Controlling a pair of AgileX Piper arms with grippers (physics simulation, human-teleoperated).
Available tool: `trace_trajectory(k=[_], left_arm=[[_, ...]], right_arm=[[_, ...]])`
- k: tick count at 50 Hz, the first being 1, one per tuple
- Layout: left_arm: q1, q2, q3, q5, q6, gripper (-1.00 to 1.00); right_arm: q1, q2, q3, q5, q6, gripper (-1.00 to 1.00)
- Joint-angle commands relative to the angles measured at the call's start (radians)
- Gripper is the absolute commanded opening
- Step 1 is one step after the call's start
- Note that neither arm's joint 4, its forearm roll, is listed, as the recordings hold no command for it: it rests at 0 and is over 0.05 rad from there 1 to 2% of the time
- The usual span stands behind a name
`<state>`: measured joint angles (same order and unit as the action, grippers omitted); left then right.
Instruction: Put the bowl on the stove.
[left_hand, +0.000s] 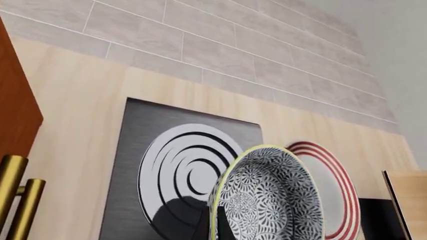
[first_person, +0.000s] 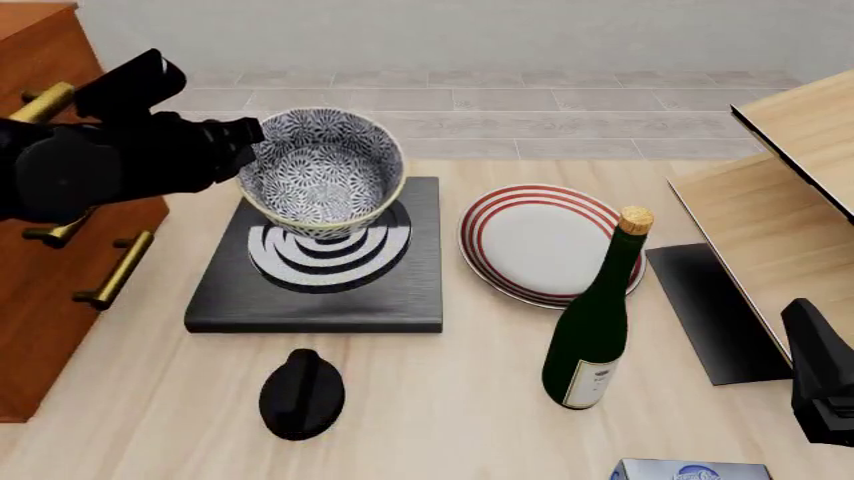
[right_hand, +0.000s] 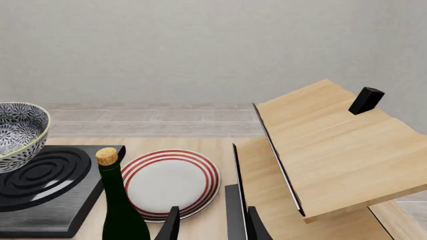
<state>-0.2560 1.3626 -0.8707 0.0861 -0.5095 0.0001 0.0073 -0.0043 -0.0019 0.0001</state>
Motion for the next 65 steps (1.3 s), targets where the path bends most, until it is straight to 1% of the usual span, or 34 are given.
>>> trace_trajectory(k=[1, 11, 26, 27, 33, 41, 65], left_arm=[[0.014, 0.031, -0.013, -0.026, 0.015, -1.00], [0.031, 0.062, -0.012, -0.059, 0.024, -1.00], [0.061, 0.136, -0.037, -0.101, 0.049, -1.00], [0.060, 0.139, -0.037, -0.104, 0.049, -1.00], [0.075, 0.159, -0.036, -0.122, 0.063, -1.00], [0.075, 0.175, -0.045, -0.130, 0.070, -1.00], [0.057, 0.178, -0.028, -0.151, 0.091, -1.00]], right_arm=[[0.000, 0.000, 0.000, 0.000, 0.000, 1.00], [0.000, 0.000, 0.000, 0.000, -0.001, 1.00], [0.000, 0.000, 0.000, 0.000, -0.001, 1.00], [0.002, -0.003, -0.023, 0.026, 0.001, 1.00], [0.002, -0.004, -0.026, 0.030, 0.001, 1.00], [0.002, -0.004, -0.028, 0.032, 0.002, 1.00], [0.002, -0.003, -0.023, 0.025, 0.001, 1.00]])
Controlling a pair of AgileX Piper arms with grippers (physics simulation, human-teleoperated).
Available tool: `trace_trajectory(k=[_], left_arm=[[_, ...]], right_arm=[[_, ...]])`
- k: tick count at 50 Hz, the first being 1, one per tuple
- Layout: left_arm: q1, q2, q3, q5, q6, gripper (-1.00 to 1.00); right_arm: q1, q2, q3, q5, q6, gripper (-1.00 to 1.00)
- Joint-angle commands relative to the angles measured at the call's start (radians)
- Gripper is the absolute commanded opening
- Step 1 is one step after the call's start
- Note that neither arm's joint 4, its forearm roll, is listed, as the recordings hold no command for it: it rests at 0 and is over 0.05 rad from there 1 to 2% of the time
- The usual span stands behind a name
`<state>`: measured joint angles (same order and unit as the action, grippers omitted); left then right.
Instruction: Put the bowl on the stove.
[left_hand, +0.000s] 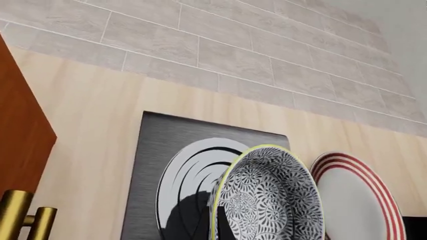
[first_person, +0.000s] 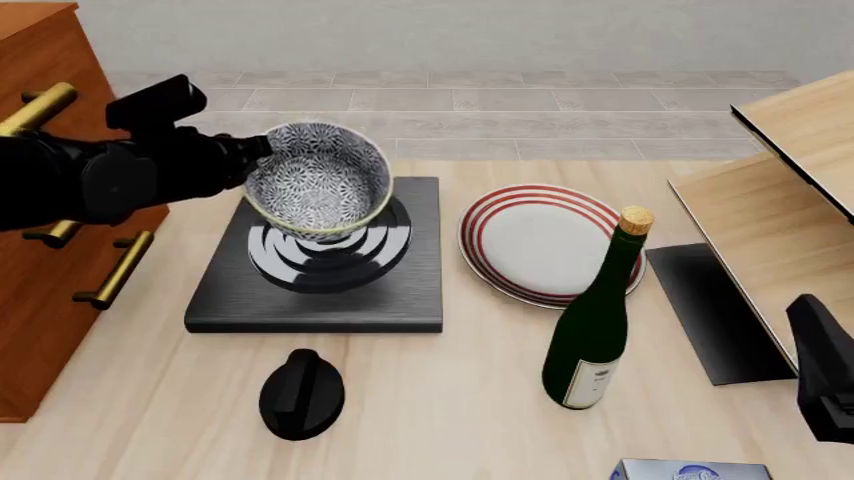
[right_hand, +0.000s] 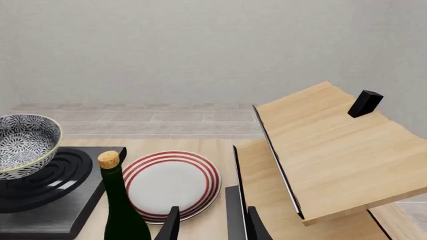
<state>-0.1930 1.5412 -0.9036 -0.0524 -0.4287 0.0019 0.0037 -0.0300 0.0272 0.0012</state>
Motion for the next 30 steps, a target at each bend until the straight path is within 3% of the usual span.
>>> trace_trajectory(k=[1, 30], left_arm=[[-0.007, 0.008, -0.002, -0.015, 0.011, -1.00], [-0.008, 0.067, -0.001, -0.034, 0.007, -1.00]], right_arm=[[0.000, 0.000, 0.000, -0.001, 0.000, 1.00], [0.000, 0.000, 0.001, -0.001, 0.000, 1.00]])
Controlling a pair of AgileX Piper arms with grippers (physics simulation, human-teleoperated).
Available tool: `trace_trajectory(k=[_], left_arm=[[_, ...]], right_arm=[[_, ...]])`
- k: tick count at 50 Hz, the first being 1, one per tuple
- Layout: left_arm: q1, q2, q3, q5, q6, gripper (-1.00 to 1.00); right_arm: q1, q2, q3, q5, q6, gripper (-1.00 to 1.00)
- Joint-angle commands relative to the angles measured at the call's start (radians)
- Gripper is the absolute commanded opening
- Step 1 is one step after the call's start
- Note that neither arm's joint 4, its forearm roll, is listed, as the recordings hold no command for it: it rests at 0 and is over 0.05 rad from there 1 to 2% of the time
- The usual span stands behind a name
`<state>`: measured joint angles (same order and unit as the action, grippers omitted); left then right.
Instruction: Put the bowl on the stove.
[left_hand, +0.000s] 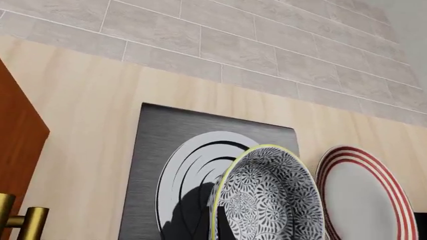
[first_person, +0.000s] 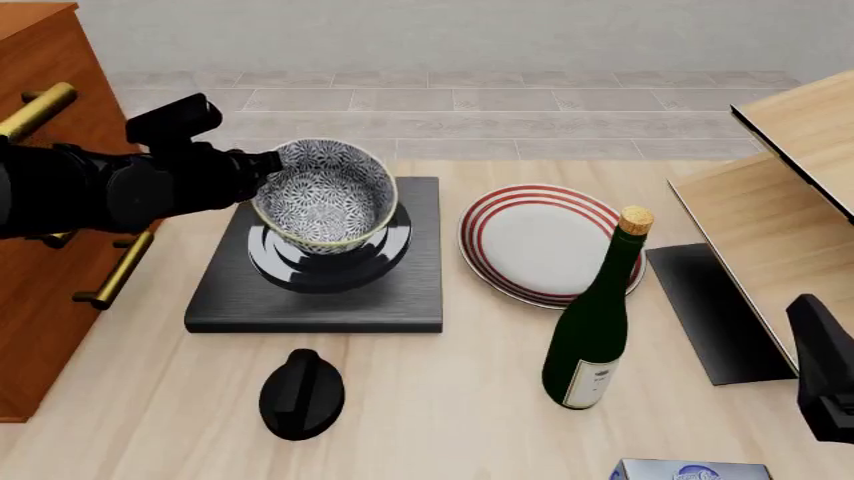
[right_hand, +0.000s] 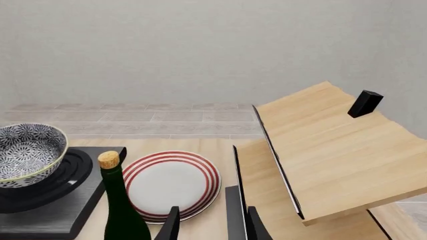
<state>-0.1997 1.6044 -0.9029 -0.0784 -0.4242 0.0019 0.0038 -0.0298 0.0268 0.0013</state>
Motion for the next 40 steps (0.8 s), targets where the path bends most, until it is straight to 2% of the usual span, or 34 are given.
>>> trace_trajectory(k=[1, 21, 22, 24, 40], left_arm=[[0.000, 0.004, -0.004, -0.007, 0.003, -1.00], [0.001, -0.006, 0.022, -0.043, 0.022, -1.00], [-0.008, -0.030, 0.037, -0.055, 0.037, 1.00], [-0.020, -0.030, 0.041, -0.050, 0.020, 1.00], [-0.014, -0.044, 0.042, -0.047, 0.038, 1.00]], right_arm=[[0.000, 0.000, 0.001, -0.001, 0.000, 1.00], [0.000, 0.000, 0.001, -0.001, 0.000, 1.00], [0.000, 0.000, 0.001, -0.001, 0.000, 1.00], [0.000, 0.000, 0.001, -0.001, 0.000, 1.00], [0.000, 0.000, 0.001, -0.001, 0.000, 1.00]])
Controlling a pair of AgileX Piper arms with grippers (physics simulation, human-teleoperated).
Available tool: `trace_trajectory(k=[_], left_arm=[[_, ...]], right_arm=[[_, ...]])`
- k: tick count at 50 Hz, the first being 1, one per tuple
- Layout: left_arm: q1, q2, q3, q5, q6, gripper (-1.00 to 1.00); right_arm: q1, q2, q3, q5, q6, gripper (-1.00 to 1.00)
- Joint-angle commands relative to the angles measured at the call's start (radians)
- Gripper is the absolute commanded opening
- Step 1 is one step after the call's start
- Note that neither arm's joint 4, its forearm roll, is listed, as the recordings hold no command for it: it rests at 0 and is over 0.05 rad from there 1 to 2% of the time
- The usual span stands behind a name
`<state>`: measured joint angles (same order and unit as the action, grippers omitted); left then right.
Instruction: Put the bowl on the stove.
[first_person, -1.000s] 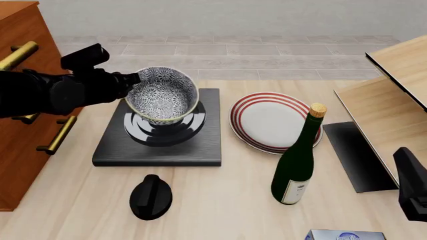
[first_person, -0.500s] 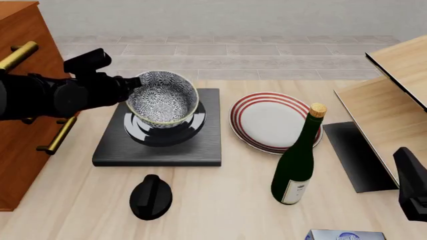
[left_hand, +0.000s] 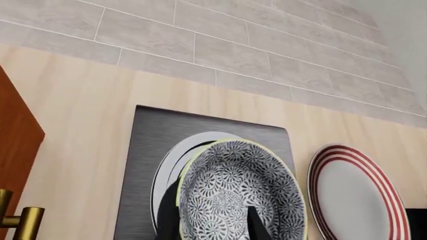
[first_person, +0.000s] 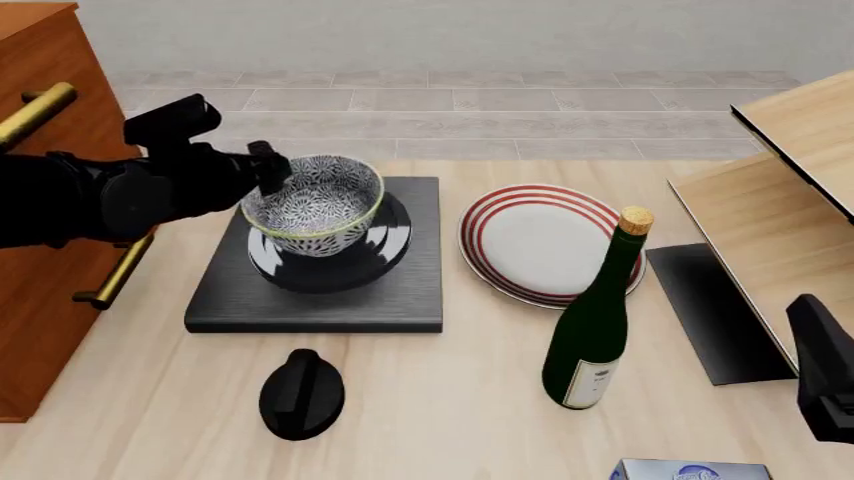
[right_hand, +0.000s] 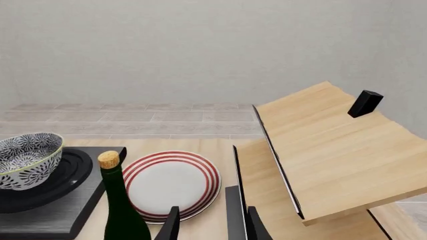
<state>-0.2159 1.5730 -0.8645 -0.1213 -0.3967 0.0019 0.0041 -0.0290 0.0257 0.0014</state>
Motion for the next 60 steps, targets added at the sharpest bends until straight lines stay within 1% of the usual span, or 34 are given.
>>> trace_trajectory(k=[1, 11, 20, 23, 29, 50, 53, 57, 60], left_arm=[[0.004, -0.014, 0.002, -0.003, 0.012, 1.00], [0.019, -0.042, -0.001, 0.006, 0.028, 1.00], [0.022, -0.057, -0.001, 0.014, 0.028, 1.00], [0.013, -0.067, 0.007, 0.019, 0.016, 1.00], [0.015, -0.085, 0.026, 0.011, 0.020, 1.00], [0.015, -0.113, 0.020, 0.034, 0.000, 1.00], [0.010, -0.131, 0.029, 0.036, -0.002, 1.00], [0.014, -0.141, 0.020, 0.045, -0.006, 1.00], [0.010, -0.179, 0.033, 0.052, -0.013, 1.00]], right_arm=[[0.000, 0.000, 0.000, 0.000, 0.000, 1.00], [0.000, 0.000, 0.000, 0.000, 0.000, 1.00], [0.000, 0.000, 0.000, 0.000, 0.000, 1.00], [0.000, 0.000, 0.000, 0.000, 0.000, 1.00], [0.000, 0.000, 0.000, 0.000, 0.000, 1.00], [0.000, 0.000, 0.000, 0.000, 0.000, 1.00], [0.000, 0.000, 0.000, 0.000, 0.000, 1.00], [0.000, 0.000, 0.000, 0.000, 0.000, 1.00], [0.000, 0.000, 0.000, 0.000, 0.000, 1.00]])
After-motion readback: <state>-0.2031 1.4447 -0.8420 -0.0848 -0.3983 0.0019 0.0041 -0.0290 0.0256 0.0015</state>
